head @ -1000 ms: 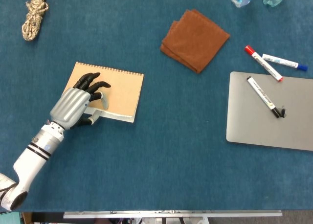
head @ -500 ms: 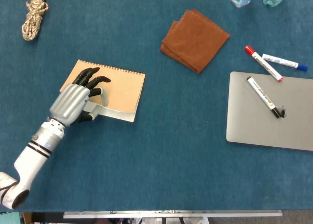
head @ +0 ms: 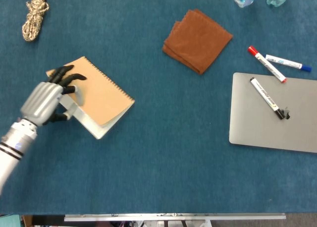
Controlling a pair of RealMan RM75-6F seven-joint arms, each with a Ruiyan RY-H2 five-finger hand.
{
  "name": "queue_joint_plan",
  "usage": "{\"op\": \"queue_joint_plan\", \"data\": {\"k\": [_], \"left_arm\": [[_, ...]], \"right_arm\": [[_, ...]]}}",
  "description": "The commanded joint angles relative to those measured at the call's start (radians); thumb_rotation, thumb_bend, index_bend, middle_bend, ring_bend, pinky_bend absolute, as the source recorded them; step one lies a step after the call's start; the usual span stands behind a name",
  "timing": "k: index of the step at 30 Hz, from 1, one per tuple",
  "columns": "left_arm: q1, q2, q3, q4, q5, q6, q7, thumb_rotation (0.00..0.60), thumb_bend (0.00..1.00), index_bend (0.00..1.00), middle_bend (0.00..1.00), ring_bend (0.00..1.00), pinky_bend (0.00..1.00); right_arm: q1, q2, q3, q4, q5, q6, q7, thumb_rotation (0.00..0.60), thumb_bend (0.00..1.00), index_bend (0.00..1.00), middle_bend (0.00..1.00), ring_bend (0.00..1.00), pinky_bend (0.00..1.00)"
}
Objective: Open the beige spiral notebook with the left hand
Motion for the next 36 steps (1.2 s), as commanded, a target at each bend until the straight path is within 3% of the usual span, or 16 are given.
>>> {"op": "queue_joint_plan", "data": {"k": [1, 7, 14, 25, 36], "left_arm": [[0.004, 0.070, 0.010, -0.013, 0.005, 0.005, -0.037, 0.600, 0.55, 0.64, 0.22, 0.01, 0.00], [-0.013, 0.171, 0.021, -0.040, 0.021, -0.014, -0.068, 0.600, 0.55, 0.65, 0.22, 0.01, 0.00], [-0.047, 0.206, 0.010, -0.133, 0.048, -0.028, -0.050, 0.600, 0.55, 0.64, 0.22, 0.01, 0.00], [-0.163, 0.161, -0.029, -0.265, 0.086, -0.144, 0.112, 0.600, 0.55, 0.64, 0.22, 0.01, 0.00], [-0.254, 0.063, -0.074, -0.330, 0.012, -0.296, 0.278, 0.600, 0.55, 0.63, 0.21, 0.01, 0.00]], "right_arm": [[0.003, -0.001, 0.000, -0.007, -0.006, 0.000, -0.007, 0.600, 0.15, 0.14, 0.19, 0.10, 0.18], [0.004, -0.003, -0.003, -0.019, -0.014, 0.003, -0.021, 0.600, 0.15, 0.14, 0.19, 0.10, 0.18], [-0.003, -0.007, -0.005, -0.019, -0.016, 0.014, -0.022, 0.600, 0.15, 0.14, 0.19, 0.10, 0.18], [-0.023, -0.016, -0.010, 0.018, -0.004, 0.033, 0.017, 0.600, 0.15, 0.14, 0.19, 0.10, 0.18], [-0.043, -0.028, -0.010, 0.065, 0.011, 0.049, 0.069, 0.600, 0.15, 0.14, 0.19, 0.10, 0.18]]}}
